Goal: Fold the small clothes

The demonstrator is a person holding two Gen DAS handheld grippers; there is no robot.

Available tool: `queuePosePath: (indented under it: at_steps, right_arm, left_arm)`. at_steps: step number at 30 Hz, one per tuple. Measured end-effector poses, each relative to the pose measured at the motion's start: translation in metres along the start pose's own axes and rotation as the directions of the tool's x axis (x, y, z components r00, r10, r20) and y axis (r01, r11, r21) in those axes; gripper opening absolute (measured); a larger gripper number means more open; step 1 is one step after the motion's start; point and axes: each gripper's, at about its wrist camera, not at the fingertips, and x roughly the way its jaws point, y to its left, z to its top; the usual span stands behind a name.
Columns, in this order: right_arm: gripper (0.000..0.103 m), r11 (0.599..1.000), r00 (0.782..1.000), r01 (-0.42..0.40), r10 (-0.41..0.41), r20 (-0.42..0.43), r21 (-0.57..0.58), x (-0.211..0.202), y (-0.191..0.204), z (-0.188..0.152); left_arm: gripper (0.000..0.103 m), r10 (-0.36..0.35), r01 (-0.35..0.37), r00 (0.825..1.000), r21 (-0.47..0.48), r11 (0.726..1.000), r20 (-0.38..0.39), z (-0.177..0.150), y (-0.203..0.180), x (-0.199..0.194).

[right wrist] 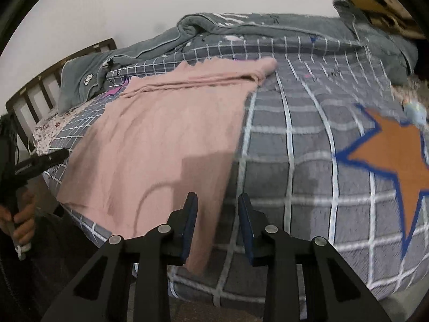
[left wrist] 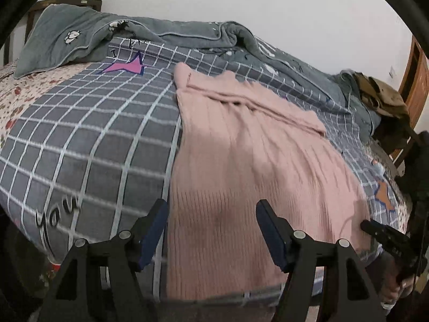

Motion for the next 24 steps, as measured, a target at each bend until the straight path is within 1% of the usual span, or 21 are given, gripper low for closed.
queuePosePath:
  at_steps: [1, 3, 6, 8, 9, 10, 11, 15, 16, 17, 20, 22, 24]
  right_arm:
    - [0.030, 1.000, 1.000, -0.016, 0.016, -0.006, 0.014, 0.001, -0.001, 0.000]
    - [0.027, 0.999, 0.999, -0.037, 0.037, 0.000, 0.001, 0.000, 0.002, -0.001]
    - [0.025, 0.999, 1.000, -0.028, 0.028, 0.002, -0.019, 0.002, 0.006, -0.004]
    - [0.018, 0.998, 0.998, -0.055, 0.054, -0.016, -0.029, 0.004, 0.008, -0.007]
    - [0.018, 0.998, 0.998, -0.058, 0.058, -0.019, -0.038, 0.005, 0.011, -0.008]
    - [0.018, 0.997, 0.999, -0.050, 0.049, -0.017, -0.051, 0.006, 0.014, -0.009]
    - [0.017, 0.997, 0.999, -0.042, 0.041, -0.015, -0.061, 0.007, 0.016, -0.009]
    - [0.011, 0.997, 0.999, -0.030, 0.029, -0.013, -0.075, 0.010, 0.020, -0.010]
    - [0.009, 0.997, 1.000, -0.027, 0.027, -0.011, -0.075, 0.010, 0.020, -0.010]
    - [0.007, 0.997, 1.000, -0.029, 0.029, -0.007, -0.072, 0.010, 0.020, -0.011]
    - [0.007, 0.998, 0.999, -0.045, 0.045, -0.008, -0.048, 0.008, 0.015, -0.010]
    - [0.007, 0.998, 0.998, -0.057, 0.056, -0.014, -0.030, 0.008, 0.012, -0.011]
    - [0.008, 0.998, 0.998, -0.063, 0.062, -0.025, -0.017, 0.008, 0.009, -0.011]
  left_arm:
    - [0.066, 0.005, -0.005, 1.000, -0.005, 1.000, 0.001, -0.004, 0.000, 0.000]
    - [0.066, 0.018, -0.018, 1.000, -0.010, 1.000, -0.002, -0.008, 0.003, 0.000]
    - [0.066, 0.035, -0.035, 0.999, -0.010, 0.999, -0.014, -0.010, 0.004, 0.005]
    - [0.065, 0.042, -0.042, 0.999, -0.013, 0.999, -0.022, -0.010, 0.004, 0.009]
    - [0.064, 0.044, -0.044, 0.999, -0.021, 0.999, -0.029, -0.010, 0.005, 0.011]
    - [0.061, 0.047, -0.048, 0.998, -0.032, 0.998, -0.042, -0.011, 0.007, 0.015]
    - [0.055, 0.047, -0.049, 0.998, -0.039, 0.998, -0.049, -0.011, 0.008, 0.017]
    - [0.044, 0.039, -0.042, 0.997, -0.039, 0.998, -0.061, -0.013, 0.007, 0.021]
    - [0.037, 0.037, -0.039, 0.997, -0.036, 0.999, -0.061, -0.013, 0.007, 0.021]
    - [0.026, 0.032, -0.034, 0.997, -0.033, 0.999, -0.065, -0.014, 0.007, 0.022]
    - [0.014, 0.021, -0.025, 0.998, -0.060, 0.998, -0.065, -0.014, 0.013, 0.020]
    - [0.013, -0.001, -0.005, 0.998, -0.090, 0.996, -0.064, -0.014, 0.020, 0.018]
    - [0.013, -0.007, 0.000, 0.998, -0.100, 0.995, -0.068, -0.015, 0.022, 0.019]
